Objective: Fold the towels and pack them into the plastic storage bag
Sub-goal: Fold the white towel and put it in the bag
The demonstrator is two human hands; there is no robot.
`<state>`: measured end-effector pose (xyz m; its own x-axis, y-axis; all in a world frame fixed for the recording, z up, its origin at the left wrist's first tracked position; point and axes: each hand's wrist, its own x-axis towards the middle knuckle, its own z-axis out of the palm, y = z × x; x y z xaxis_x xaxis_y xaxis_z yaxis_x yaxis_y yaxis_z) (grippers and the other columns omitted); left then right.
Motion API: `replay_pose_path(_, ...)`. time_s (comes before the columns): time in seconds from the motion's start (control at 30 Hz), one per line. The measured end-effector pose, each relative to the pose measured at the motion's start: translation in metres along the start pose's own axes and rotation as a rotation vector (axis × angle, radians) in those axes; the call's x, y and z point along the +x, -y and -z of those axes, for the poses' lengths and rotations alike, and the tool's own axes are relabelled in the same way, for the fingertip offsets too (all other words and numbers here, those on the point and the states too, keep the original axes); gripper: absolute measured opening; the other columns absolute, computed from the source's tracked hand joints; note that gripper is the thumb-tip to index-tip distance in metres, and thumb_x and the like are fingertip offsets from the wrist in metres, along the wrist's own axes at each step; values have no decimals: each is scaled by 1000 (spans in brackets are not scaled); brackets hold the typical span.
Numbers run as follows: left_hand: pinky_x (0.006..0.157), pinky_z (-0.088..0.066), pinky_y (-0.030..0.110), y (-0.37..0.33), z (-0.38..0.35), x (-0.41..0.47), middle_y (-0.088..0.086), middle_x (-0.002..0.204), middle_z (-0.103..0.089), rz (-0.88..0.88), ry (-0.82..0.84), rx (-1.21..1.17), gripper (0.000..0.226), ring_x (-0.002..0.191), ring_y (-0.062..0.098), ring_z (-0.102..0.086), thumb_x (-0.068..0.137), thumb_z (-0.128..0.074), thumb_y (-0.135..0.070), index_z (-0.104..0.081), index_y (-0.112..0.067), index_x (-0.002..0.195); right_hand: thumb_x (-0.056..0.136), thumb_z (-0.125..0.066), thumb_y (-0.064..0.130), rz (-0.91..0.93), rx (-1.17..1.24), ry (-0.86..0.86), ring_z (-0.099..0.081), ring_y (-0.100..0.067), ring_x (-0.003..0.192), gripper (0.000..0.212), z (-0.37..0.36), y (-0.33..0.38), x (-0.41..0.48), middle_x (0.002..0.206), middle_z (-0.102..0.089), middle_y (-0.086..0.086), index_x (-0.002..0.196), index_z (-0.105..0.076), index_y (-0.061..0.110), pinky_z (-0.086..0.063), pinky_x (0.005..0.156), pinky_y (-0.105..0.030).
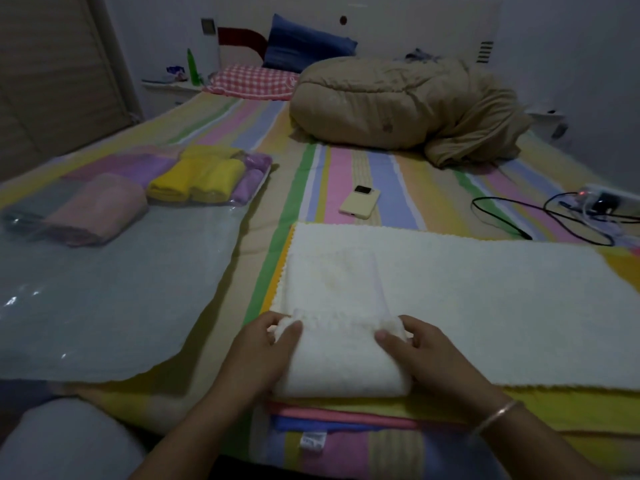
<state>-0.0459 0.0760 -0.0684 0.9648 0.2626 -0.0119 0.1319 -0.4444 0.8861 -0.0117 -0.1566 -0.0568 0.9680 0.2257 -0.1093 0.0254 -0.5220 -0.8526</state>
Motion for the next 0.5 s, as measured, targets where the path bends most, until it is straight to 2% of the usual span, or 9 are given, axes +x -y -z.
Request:
replay_pose_path(0.07, 77, -51, 34, -3, -1, -4, -3, 99, -67, -18, -79, 113, 28, 89, 20, -65, 89, -61, -26, -52, -25, 115, 89, -63, 34, -63, 13, -1, -66, -9, 89, 19, -1, 0, 4, 95, -71, 5, 100, -68, 19, -54, 82, -33)
replay_pose_path(0.1, 78, -49, 32, -6, -1, -10, -4, 109, -64, -135, -169, 209, 37, 91, 18, -63, 88, -60, -22, -46, -28, 122, 88, -63, 34, -78, 11, -4, -67, -10, 88, 20, -1, 0, 6, 95, -71, 4, 100, -68, 18, -54, 81, -33)
replay_pose_path(0.17, 89, -44, 26, -17, 1, -19, -6, 125, -56, -526, -308, 304, 46, 108, 13, -57, 86, -58, -17, -46, -26, 129, 88, -64, 34, -97, -1, 3, -67, -11, 86, 21, 0, 1, 7, 93, -72, 3, 100, -68, 17, -54, 78, -31)
replay_pose_path(0.23, 105, -37, 29, -21, -1, -22, -4, 133, -55, -882, -169, 415, 42, 124, 13, -50, 86, -60, -23, -56, -19, 128, 88, -64, 34, -119, 18, 20, -66, -9, 82, 23, 1, 3, 10, 92, -71, 1, 101, -68, 16, -54, 69, -24)
replay_pose_path(0.27, 109, -35, 33, -16, -3, -20, -4, 135, -55, -972, -46, 508, 41, 128, 14, -48, 87, -60, -32, -58, -19, 126, 89, -63, 34, -129, 28, 36, -65, -8, 79, 23, 1, 4, 11, 90, -70, 2, 103, -67, 15, -52, 61, -18)
replay_pose_path(0.33, 110, -34, 39, -2, -7, -13, -4, 140, -51, -970, 153, 672, 55, 133, 15, -44, 81, -60, -49, -56, -22, 129, 89, -62, 35, -145, 26, 44, -63, -7, 79, 25, 1, 5, 11, 92, -68, 3, 106, -65, 17, -48, 53, -13)
replay_pose_path(0.4, 107, -40, 37, 8, -8, -6, -6, 142, -49, -881, 251, 727, 68, 131, 14, -46, 72, -59, -50, -50, -26, 135, 85, -65, 38, -103, 43, -58, -64, -11, 84, 25, -1, 2, 11, 98, -68, 2, 106, -62, 24, -53, 64, -24)
replay_pose_path(0.47, 96, -47, 29, 5, -6, 1, -9, 132, -58, -807, 260, 698, 68, 119, 12, -56, 65, -54, -48, -50, -32, 131, 79, -68, 47, 86, 31, -219, -62, -7, 91, 35, -2, 1, 4, 105, -65, 12, 109, -55, 35, -53, 79, -33)
replay_pose_path(0.5, 90, -48, 26, -2, -4, 6, -11, 124, -63, -753, 259, 665, 65, 111, 12, -60, 64, -51, -49, -52, -36, 127, 76, -67, 54, 265, -53, -244, -58, -2, 101, 45, 0, 2, 1, 115, -59, 17, 114, -51, 38, -50, 86, -28)
